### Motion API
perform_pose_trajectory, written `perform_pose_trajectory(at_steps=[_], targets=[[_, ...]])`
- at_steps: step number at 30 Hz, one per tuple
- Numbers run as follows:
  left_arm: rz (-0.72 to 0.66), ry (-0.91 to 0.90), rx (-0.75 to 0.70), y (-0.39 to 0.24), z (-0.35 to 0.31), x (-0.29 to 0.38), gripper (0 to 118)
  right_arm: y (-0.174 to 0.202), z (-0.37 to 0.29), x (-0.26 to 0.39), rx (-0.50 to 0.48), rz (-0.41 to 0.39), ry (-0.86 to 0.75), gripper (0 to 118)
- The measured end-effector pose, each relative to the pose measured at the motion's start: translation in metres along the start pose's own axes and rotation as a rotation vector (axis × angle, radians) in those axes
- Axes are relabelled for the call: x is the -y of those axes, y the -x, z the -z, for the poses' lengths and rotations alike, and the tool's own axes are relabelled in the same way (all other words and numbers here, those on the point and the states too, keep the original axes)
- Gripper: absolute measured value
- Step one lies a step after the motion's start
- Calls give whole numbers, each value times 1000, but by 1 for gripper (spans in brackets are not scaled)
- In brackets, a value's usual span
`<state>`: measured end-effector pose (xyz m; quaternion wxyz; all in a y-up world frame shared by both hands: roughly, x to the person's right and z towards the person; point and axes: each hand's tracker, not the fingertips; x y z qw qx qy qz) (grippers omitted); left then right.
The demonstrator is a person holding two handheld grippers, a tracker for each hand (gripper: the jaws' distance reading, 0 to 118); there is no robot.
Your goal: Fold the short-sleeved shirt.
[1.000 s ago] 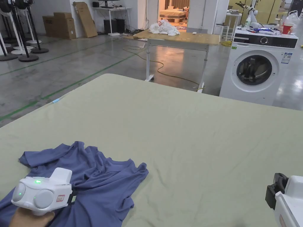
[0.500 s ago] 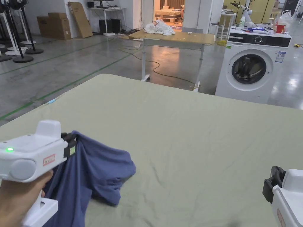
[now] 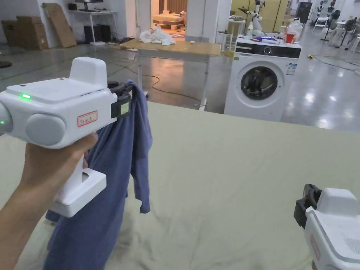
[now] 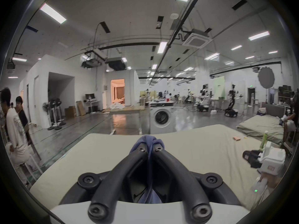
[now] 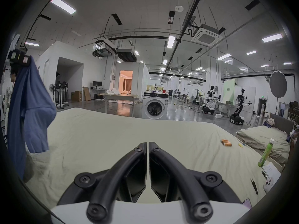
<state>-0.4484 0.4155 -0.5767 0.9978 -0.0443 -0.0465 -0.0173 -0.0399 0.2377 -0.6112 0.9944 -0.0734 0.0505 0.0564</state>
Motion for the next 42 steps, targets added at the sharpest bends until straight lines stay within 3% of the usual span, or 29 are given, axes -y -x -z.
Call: perform_pose_trajectory(at_steps=[7, 14, 19, 25, 26, 27, 30, 31, 39, 41, 42], targets=[[-16, -6, 225, -104, 51, -14, 0, -32, -14, 2, 57, 23, -6, 1], [20, 138, 419, -204, 93, 34, 0, -63, -27, 14, 126, 54, 10, 1], [11, 269, 447, -247, 111, 96, 0, -78, -39, 25, 167, 37, 24, 1], [-25, 356, 427, -248, 117, 147, 3, -87, -44, 35, 182, 40, 43, 1], [-31, 368, 421, -245, 117, 152, 8, -87, -45, 35, 184, 43, 47, 1], [-41, 378, 417, -241, 117, 156, 20, -87, -45, 36, 184, 44, 50, 1], [-53, 362, 385, -228, 113, 158, 74, -85, -44, 36, 179, 48, 54, 1], [-48, 341, 357, -222, 110, 156, 77, -83, -43, 35, 175, 47, 54, 1], [-69, 174, 191, -163, 85, 129, 74, -66, -34, 12, 133, 41, 16, 1], [-62, 131, 137, -148, 77, 128, 61, -62, -31, 6, 127, 45, 2, 1], [-65, 117, 100, -141, 74, 127, 47, -60, -29, 4, 124, 46, -4, 1]])
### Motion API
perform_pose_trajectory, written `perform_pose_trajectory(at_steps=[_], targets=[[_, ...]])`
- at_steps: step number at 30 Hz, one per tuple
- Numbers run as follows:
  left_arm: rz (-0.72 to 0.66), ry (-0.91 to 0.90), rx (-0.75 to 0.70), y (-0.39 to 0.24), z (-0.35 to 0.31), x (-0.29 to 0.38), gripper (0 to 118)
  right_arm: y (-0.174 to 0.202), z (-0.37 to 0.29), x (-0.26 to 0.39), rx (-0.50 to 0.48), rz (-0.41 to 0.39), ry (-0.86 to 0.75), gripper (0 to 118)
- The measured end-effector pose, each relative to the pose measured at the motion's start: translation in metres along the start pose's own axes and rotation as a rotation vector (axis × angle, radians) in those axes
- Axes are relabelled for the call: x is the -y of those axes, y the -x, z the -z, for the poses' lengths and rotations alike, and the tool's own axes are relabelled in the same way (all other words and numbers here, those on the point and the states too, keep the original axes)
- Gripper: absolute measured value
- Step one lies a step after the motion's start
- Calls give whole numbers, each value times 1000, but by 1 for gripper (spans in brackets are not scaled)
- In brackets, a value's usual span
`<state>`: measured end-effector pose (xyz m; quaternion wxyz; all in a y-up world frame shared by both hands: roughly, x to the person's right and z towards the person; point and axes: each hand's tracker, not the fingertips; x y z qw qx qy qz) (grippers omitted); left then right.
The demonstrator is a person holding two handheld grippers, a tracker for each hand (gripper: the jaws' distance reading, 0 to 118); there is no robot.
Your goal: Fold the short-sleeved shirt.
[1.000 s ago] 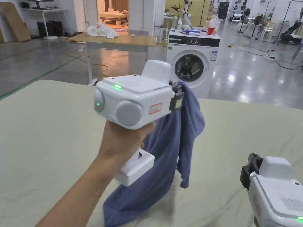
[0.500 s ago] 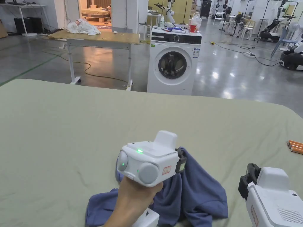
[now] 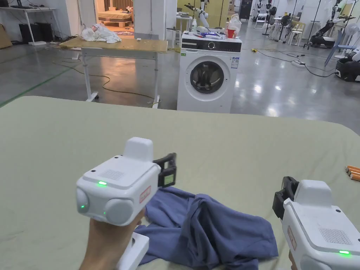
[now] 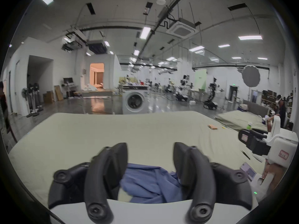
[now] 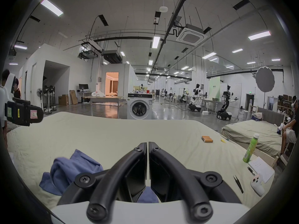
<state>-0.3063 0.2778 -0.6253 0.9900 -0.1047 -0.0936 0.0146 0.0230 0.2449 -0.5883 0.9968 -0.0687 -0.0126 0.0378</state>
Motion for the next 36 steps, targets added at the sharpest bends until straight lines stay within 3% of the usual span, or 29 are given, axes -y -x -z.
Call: perform_pose_trajectory(at_steps=[3, 5, 13, 20, 25, 26, 28, 30, 36], targets=[[-4, -23, -71, 11, -22, 0, 11, 6, 3, -6, -4, -6, -16, 1], [-1, -13, -99, 20, -27, 2, 0, 8, 4, -9, -9, -10, -22, 1], [-65, 37, -156, 52, -35, 12, 0, 17, 7, -16, -29, -15, -27, 1], [-197, 388, -107, 79, -26, 47, 0, 16, 8, -10, -37, -29, -7, 1], [-211, 590, -80, 94, -6, 82, 0, 11, 9, -1, -32, -24, 20, 1], [-230, 619, -78, 96, -3, 88, 5, 11, 10, 1, -31, -23, 26, 1], [-257, 698, -71, 97, 4, 101, 37, 9, 11, 5, -29, -18, 40, 1], [-255, 749, -76, 91, 6, 112, 59, 8, 11, 9, -27, -15, 52, 1], [-228, 859, -69, 67, 15, 144, 58, 3, 16, 22, -18, -18, 104, 1]])
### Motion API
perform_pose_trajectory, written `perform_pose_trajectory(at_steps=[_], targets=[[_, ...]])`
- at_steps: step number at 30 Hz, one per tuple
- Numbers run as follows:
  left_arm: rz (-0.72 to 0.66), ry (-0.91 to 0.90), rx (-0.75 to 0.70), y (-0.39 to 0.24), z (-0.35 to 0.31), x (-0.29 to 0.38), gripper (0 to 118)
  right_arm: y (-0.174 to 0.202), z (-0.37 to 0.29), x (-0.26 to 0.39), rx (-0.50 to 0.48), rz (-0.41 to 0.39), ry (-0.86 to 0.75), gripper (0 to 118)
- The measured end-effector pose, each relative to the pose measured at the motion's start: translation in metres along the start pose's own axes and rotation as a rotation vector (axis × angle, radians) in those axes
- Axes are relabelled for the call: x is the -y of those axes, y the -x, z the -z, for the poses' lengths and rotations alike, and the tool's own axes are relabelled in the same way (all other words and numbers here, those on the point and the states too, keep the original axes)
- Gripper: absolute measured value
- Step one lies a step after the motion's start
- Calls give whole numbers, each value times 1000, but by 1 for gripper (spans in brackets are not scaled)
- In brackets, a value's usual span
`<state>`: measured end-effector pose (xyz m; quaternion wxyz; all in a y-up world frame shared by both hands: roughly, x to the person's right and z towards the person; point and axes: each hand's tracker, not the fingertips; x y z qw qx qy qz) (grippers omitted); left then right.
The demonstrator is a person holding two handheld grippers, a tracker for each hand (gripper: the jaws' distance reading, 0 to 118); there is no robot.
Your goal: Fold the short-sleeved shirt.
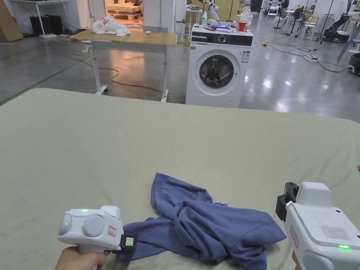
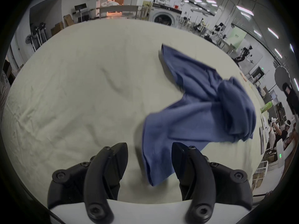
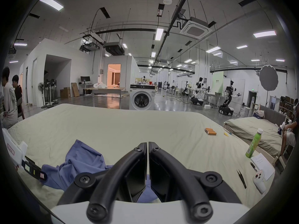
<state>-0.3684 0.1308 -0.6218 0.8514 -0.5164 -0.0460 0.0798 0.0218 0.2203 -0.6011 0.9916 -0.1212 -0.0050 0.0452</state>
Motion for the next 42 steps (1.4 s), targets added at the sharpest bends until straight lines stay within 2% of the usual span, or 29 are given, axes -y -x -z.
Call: perform_pose_trajectory(at_steps=[2, 4, 5, 6, 7, 9, 10, 11, 12, 15, 17, 20, 23, 25, 26, 28, 29, 35, 38, 42], targets=[[47, -41, -79, -11, 1, 8, 56, -3, 2, 5, 5, 3, 20, 1], [73, -52, -120, -22, 1, 11, 50, -7, 6, 10, 14, 3, 46, 1], [81, -62, -132, -29, -6, 14, 41, -10, 8, 13, 19, 8, 62, 1], [96, -80, -140, -34, -10, 15, 18, -12, 10, 15, 23, 14, 81, 1], [109, -94, -126, -38, -12, 16, 1, -16, 13, 18, 26, 21, 102, 2], [118, -91, -64, -39, -11, 14, 0, -25, 19, 23, 35, 40, 135, 3], [116, -82, -56, -38, -11, 13, 0, -29, 23, 26, 39, 47, 169, 8], [118, -87, -5, -39, -13, 14, 0, -33, 28, 27, 36, 53, 200, 16], [114, -99, 8, -38, -17, 15, 0, -38, 32, 30, 31, 65, 216, 35], [116, -146, -25, -38, -32, 16, 0, -49, 50, 40, 5, 97, 323, 57], [114, -178, -13, -33, -39, 12, 0, -54, 63, 49, -13, 116, 432, 58], [103, -208, 1, -29, -51, 10, 0, -54, 82, 68, -48, 141, 515, 65], [107, -230, 5, -21, -50, 4, 0, -48, 102, 88, -82, 162, 615, 65], [107, -237, 10, -19, -47, 2, 0, -43, 111, 102, -131, 163, 657, 61], [104, -238, 12, -18, -46, 1, 0, -43, 112, 105, -142, 181, 660, 51], [99, -237, 13, -15, -45, 1, 0, -40, 107, 107, -141, 189, 633, 14], [98, -240, 13, -13, -42, 1, 0, -39, 104, 105, -153, 191, 616, 4], [85, -283, 8, -11, -45, -2, 0, -47, 87, 85, -149, 199, 549, 1], [80, -352, 12, -7, -59, -12, 0, -52, 75, 59, -101, 93, 432, 1], [90, -435, 0, -1, -89, -36, 0, -63, 61, 13, -65, 49, 317, 0]])
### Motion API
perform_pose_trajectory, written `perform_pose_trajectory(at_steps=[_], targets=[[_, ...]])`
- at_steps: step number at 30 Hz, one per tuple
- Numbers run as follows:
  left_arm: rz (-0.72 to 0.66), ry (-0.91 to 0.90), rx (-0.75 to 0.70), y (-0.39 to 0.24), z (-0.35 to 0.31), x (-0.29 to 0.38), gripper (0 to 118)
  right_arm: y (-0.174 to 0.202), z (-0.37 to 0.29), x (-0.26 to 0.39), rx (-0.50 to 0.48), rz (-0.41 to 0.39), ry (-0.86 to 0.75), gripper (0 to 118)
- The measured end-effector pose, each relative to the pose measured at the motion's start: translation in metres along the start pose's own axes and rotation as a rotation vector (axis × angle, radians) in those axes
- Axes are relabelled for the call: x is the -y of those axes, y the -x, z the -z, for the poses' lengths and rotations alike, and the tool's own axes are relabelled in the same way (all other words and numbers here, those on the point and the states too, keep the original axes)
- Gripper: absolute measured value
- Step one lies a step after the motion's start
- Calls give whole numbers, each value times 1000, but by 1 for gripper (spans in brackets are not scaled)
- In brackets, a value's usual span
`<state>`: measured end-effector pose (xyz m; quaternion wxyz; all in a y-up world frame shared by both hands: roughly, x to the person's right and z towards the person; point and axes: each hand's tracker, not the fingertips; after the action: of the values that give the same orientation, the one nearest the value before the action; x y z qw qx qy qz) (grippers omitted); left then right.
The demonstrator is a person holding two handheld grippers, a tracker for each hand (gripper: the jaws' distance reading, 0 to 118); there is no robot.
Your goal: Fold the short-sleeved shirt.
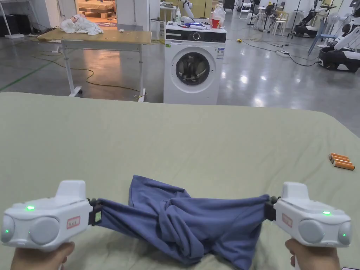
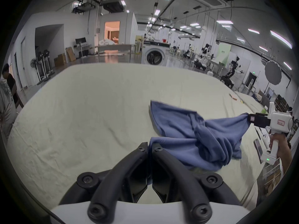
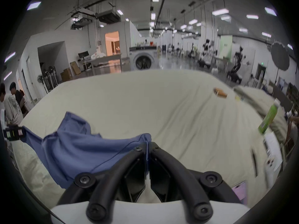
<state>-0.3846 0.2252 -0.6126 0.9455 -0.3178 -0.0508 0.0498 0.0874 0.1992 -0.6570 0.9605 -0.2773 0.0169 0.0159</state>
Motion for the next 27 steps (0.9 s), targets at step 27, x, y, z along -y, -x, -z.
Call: perform_pose_trajectory(at_steps=[27], targets=[[87, -421, -214, 64, -104, -283, 0, -1, -118, -307, 211, -160, -491, 1]])
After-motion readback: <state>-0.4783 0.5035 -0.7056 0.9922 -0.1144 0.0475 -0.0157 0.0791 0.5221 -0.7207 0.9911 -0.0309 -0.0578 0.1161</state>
